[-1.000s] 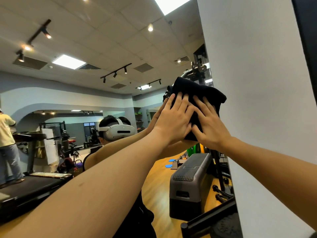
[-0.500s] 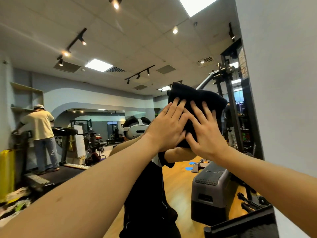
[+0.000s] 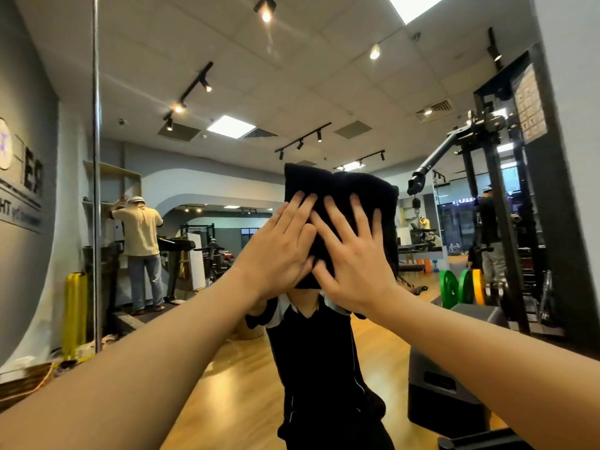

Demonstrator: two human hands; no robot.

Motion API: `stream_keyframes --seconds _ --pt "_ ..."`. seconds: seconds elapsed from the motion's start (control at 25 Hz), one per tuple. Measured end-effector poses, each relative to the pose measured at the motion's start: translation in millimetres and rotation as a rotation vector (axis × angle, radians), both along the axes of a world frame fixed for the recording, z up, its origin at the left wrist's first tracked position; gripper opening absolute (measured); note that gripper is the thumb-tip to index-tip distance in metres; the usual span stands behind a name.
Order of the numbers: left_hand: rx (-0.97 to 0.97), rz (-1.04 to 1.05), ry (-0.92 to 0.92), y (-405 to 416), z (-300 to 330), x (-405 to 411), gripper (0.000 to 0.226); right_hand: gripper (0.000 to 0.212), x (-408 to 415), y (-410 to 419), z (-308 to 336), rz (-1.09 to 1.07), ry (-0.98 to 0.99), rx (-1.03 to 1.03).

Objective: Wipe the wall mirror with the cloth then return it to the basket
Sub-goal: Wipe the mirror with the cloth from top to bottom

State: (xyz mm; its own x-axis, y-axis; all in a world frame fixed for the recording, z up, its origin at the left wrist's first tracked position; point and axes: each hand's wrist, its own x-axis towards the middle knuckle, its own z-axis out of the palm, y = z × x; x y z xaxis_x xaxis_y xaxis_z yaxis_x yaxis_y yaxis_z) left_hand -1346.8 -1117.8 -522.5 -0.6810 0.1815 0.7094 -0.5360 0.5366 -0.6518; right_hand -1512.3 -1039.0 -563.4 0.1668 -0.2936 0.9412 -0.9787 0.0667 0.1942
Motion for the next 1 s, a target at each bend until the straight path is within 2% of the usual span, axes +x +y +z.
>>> stream_keyframes --seconds 0.36,0.56,0.88,1.0 --pt "0.048 0.254 0.034 -43 -4 154 0.059 0.078 150 -67 2 0.097 0.031 0.005" --pt "0.173 0.391 0.167 -63 -15 227 0.062 0.078 227 -101 7 0.142 0.084 0.054" --pt "0.213 0.475 0.175 -68 -32 253 0.076 0.077 256 -112 -10 0.243 0.068 0.085" --pt "0.207 0.522 0.149 -66 -44 256 0.068 0.075 259 -111 -27 0.27 0.047 0.111"
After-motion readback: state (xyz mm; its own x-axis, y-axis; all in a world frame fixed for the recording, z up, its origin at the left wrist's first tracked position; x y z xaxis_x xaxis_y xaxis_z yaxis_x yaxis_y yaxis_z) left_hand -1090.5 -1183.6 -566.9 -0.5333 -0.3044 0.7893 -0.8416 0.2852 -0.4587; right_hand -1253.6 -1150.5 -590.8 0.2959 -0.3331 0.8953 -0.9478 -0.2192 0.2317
